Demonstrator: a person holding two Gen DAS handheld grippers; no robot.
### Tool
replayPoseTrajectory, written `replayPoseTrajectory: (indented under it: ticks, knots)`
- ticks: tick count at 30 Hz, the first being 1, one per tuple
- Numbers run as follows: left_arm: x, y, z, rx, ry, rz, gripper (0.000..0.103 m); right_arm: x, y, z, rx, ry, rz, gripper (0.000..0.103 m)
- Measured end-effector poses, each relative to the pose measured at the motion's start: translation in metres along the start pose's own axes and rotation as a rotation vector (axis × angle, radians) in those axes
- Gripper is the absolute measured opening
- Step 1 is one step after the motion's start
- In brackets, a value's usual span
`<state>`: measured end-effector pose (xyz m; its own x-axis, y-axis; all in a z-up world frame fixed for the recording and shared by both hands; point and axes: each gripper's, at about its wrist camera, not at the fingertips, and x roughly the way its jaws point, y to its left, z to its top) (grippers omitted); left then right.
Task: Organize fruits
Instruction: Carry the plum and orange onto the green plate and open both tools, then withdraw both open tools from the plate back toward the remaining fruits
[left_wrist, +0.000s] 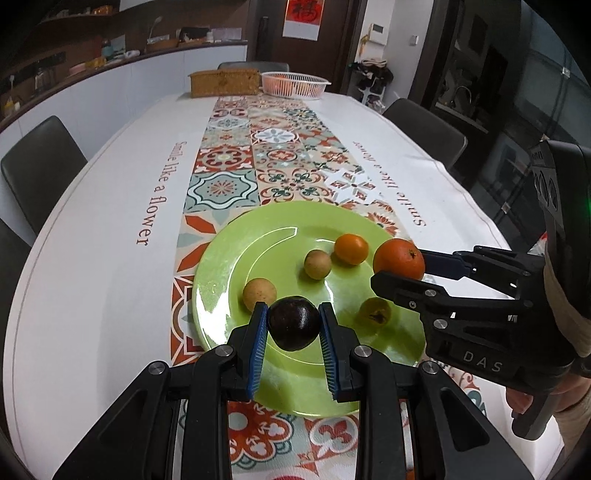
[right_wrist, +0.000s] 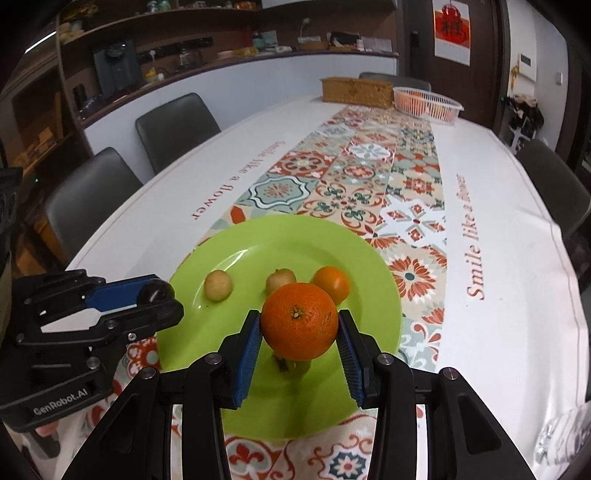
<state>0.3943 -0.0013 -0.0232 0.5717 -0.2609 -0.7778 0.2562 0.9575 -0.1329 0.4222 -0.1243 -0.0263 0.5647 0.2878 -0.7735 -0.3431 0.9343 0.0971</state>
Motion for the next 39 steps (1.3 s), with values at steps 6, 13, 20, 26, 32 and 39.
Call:
replayPoseTrajectory:
  ticks: [6, 13, 20, 26, 32, 39]
  knots:
    - [0.009, 0.006, 0.001, -0.041, 0.015, -0.018, 0.028, 0.017, -0.004, 0.001, 0.024, 0.039, 0.009, 0.042]
    - [0.0, 0.004, 0.002, -0.036, -0.011, 0.018, 0.039, 0.012, -0.009, 0.002, 0.046, 0.017, 0.002, 0.046]
    - [-0.029, -0.001, 0.002, -0.014, -0.061, 0.069, 0.04, -0.019, -0.009, 0.0, 0.033, -0.027, -0.039, 0.046]
    - [-0.061, -0.016, -0.009, 0.032, -0.114, 0.121, 0.046, -0.058, 0.003, -0.009, -0.015, -0.086, -0.067, 0.051]
    - [-0.092, -0.03, -0.022, 0.051, -0.168, 0.139, 0.054, -0.094, 0.012, -0.025, -0.011, -0.137, -0.057, 0.054]
    - [-0.124, -0.046, -0.041, 0.075, -0.218, 0.162, 0.066, -0.129, 0.023, -0.049, -0.024, -0.195, -0.091, 0.061]
